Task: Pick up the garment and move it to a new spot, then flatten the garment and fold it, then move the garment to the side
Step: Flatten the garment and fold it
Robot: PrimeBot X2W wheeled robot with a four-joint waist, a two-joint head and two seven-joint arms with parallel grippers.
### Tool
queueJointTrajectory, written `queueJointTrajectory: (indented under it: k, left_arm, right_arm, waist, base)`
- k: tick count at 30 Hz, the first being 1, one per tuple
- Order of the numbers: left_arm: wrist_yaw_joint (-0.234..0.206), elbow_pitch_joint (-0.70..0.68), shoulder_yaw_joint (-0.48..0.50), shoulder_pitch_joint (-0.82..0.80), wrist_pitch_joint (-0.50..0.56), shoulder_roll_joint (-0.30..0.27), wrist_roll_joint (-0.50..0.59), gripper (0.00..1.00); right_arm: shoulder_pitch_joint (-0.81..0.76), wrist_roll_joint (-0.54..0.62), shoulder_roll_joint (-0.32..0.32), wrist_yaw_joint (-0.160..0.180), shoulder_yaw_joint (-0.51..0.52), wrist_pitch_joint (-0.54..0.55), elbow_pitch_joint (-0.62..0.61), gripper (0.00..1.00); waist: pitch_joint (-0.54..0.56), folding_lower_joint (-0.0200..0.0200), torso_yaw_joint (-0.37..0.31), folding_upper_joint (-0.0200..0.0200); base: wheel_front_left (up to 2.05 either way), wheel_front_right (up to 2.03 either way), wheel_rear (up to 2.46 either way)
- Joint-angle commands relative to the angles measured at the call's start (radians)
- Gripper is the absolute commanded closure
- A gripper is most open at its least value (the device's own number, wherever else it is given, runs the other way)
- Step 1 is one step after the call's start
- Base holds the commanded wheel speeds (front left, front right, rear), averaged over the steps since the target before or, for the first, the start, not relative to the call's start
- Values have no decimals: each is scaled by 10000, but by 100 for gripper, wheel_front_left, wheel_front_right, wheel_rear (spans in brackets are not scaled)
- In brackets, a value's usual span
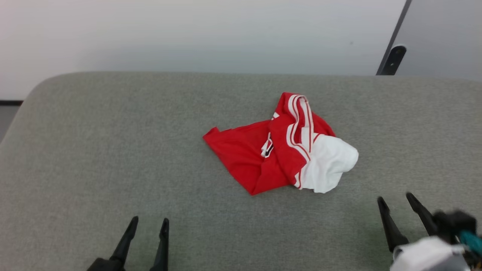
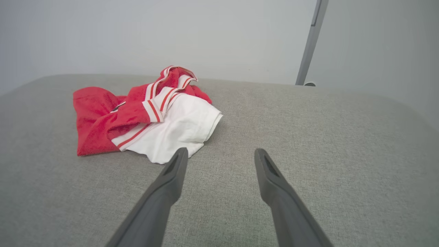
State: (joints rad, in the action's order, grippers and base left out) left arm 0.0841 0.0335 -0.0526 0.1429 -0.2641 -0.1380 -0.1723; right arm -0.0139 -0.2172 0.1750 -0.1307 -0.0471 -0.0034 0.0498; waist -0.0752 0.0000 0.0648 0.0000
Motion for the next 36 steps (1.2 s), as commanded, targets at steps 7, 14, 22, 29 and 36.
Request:
queueJointTrajectory:
  k: [7, 14, 22, 29, 36]
  left_arm:
    - [200, 189, -15, -480, -3, 316, 60, 0]
    - [325, 417, -103, -971, -4, 600, 32, 0]
    - [415, 596, -133, -1387, -4, 771, -6, 0]
    - [464, 615, -59, -1470, -4, 827, -10, 0]
    - [471, 692, -144, -1653, -4, 849, 13, 0]
  right_arm:
    - [1913, -346, 815, -1, -650, 2953, 495, 0]
    - [4027, -1110, 1541, -1, -1087, 6619, 1165, 0]
    - [4966, -1110, 1521, 2, -856, 8333, 1369, 0]
    - [4705, -971, 1317, 2, -554, 8736, 1360, 0]
    - [4700, -895, 1124, 3, -508, 8576, 1325, 26]
  waist:
    - [-607, 0, 562, 0]
    - [-1183, 0, 1014, 0]
    - [-1590, 0, 1430, 0]
    - [-1765, 0, 1488, 0]
    - [-1945, 0, 1457, 0]
  base:
    - [0, 0, 0]
    - [0, 0, 0]
    - [0, 0, 0]
    - [0, 0, 0]
    - [0, 0, 0]
